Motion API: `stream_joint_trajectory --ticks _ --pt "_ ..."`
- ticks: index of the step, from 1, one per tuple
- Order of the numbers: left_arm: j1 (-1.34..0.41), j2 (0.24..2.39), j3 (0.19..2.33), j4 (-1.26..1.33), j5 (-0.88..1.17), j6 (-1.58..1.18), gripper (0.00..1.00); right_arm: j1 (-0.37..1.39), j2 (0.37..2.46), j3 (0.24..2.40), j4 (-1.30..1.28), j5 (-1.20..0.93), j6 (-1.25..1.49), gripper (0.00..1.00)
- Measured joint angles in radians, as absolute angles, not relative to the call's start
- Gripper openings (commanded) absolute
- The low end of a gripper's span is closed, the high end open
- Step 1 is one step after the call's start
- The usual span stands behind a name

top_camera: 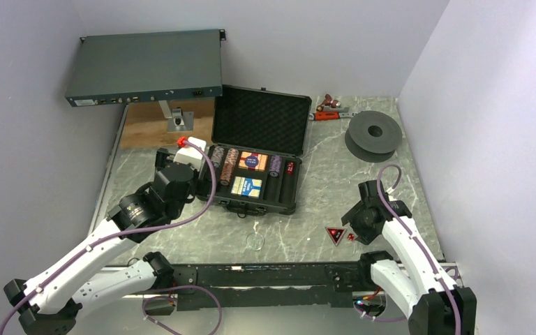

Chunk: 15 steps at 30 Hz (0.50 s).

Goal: Pack up texas hold em set

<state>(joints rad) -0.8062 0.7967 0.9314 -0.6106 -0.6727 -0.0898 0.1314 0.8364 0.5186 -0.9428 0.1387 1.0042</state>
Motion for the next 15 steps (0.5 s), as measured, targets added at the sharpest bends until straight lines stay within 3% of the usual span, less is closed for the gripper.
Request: stream_joint_trajectory --ticks 15 --pt "-0.804 0.799 0.931 -0.611 -0.679 -0.09 0.96 0.129 0.842 0.48 -0.934 0.099 1.011 0.48"
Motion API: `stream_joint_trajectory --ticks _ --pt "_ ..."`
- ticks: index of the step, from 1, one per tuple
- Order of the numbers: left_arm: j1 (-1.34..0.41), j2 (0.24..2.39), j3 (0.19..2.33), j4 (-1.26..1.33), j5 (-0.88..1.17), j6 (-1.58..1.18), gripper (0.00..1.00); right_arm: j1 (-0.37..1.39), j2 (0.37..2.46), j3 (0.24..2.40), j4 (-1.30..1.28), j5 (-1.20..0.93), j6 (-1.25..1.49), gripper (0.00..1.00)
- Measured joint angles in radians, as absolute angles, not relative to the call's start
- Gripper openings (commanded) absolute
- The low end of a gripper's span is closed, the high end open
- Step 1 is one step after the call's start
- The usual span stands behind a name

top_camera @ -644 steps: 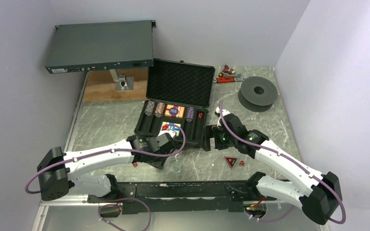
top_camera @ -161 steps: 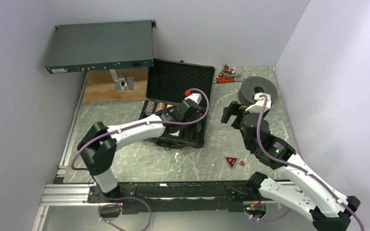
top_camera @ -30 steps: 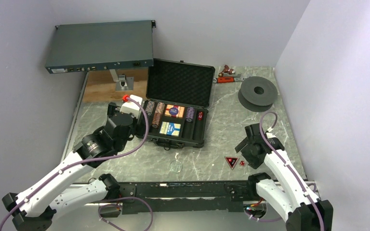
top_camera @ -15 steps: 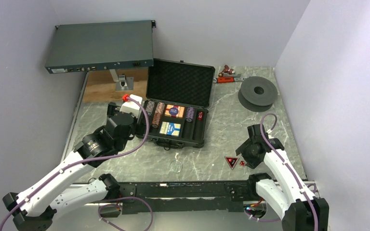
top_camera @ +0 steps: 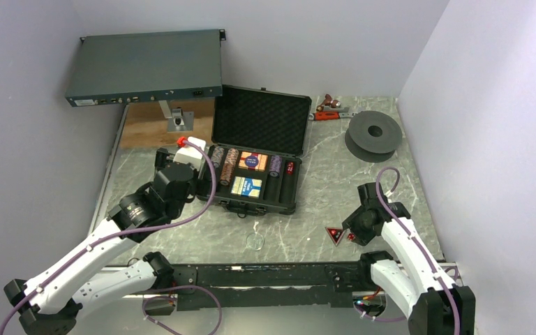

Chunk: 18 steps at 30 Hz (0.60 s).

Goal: Pack up texas hold em set

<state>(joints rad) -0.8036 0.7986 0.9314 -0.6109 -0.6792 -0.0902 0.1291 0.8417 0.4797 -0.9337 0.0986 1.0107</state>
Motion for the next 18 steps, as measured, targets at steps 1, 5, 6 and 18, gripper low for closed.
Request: stream_joint_trajectory --ticks 1,5,6,18 --pt "-0.802 0.799 0.931 -0.611 -0.679 -0.09 0.97 0.129 0.842 0.48 -0.934 0.099 1.013 0.48" --pt "-0.802 0.799 0.931 -0.611 -0.679 -0.09 0.97 0.128 0.848 0.48 -0.934 0.099 1.017 0.48" --pt "-0.802 0.799 0.931 -0.611 -0.679 -0.09 0.96 0.127 0.85 0.48 -0.934 0.099 1.018 0.49" --pt "-0.802 0.794 0.931 -0.611 -0.679 -0.09 0.96 0.11 0.876 0.48 -0.937 0.109 1.045 0.44"
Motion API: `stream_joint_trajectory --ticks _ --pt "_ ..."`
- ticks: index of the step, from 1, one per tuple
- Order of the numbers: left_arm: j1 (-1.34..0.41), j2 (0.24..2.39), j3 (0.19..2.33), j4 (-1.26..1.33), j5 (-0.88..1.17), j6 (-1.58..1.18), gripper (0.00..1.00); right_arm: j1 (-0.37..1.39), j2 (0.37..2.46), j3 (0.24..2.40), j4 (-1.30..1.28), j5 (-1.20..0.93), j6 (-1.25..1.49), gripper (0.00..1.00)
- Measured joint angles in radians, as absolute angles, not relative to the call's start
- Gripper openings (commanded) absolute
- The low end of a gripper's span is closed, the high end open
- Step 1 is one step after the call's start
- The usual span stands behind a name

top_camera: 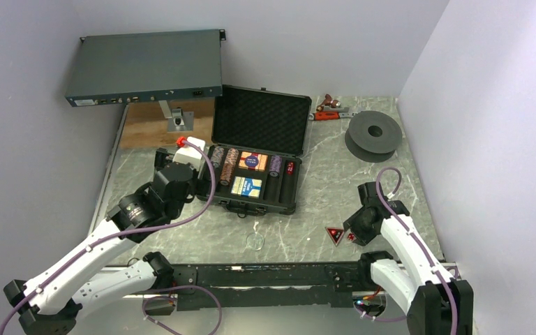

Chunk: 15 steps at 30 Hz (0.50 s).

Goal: Pack up texas hold em set

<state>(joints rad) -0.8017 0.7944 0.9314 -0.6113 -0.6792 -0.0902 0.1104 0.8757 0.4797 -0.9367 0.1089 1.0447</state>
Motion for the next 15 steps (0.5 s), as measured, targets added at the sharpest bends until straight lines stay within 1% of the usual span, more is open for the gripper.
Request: stream_joint_trajectory --ticks 3,15 --pt "-0.802 0.794 0.931 -0.612 -0.679 -0.09 0.96 0.109 0.89 0.48 -0.938 0.115 1.048 0.42" --pt "-0.801 0.783 0.931 -0.612 -0.68 -0.09 0.97 0.106 0.912 0.48 -0.937 0.123 1.055 0.4"
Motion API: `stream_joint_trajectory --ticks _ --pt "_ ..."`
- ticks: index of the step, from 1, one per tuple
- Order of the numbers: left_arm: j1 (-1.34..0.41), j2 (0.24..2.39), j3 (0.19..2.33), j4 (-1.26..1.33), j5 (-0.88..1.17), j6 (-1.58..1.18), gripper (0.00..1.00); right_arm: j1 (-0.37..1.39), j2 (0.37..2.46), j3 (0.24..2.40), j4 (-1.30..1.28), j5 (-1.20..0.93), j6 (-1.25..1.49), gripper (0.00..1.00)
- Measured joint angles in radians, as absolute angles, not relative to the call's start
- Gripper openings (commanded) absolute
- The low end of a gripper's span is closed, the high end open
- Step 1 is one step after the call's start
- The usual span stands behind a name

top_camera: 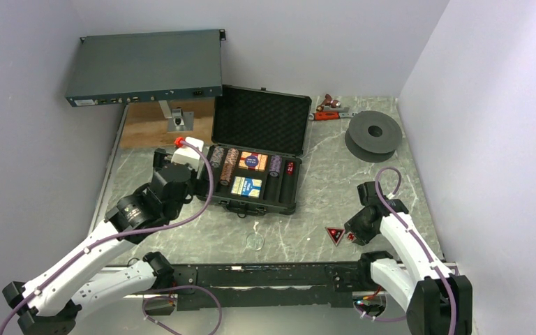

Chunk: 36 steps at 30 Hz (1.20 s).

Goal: Pack up texas hold em set

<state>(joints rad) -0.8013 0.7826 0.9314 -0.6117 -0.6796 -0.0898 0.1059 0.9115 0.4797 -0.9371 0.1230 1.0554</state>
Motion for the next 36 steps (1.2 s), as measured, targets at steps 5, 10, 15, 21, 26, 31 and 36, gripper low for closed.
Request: stream_joint_trajectory --ticks 5,10,15,21,26,31,36 --pt "-0.8 0.781 0.931 -0.612 -0.68 -0.09 0.97 0.105 0.908 0.48 -0.937 0.125 1.056 0.4" --pt "-0.8 0.781 0.931 -0.612 -0.679 -0.09 0.96 0.105 0.909 0.48 -0.937 0.125 1.055 0.45" --pt "-0.799 0.781 0.931 -0.612 -0.679 -0.09 0.96 0.105 0.911 0.48 -0.933 0.125 1.055 0.46" --pt "-0.795 0.78 0.931 -0.612 -0.679 -0.09 0.96 0.105 0.911 0.48 -0.931 0.126 1.055 0.47" --pt "-0.795 0.78 0.931 -0.612 -0.679 -0.09 0.96 0.105 0.902 0.479 -0.91 0.13 1.049 0.44" --pt "-0.794 0.78 0.931 -0.612 -0.679 -0.09 0.96 0.104 0.892 0.475 -0.891 0.129 1.037 0.32" --pt "-0.789 0.775 0.931 -0.612 -0.678 -0.09 0.96 0.1 0.92 0.475 -0.888 0.13 1.033 0.32"
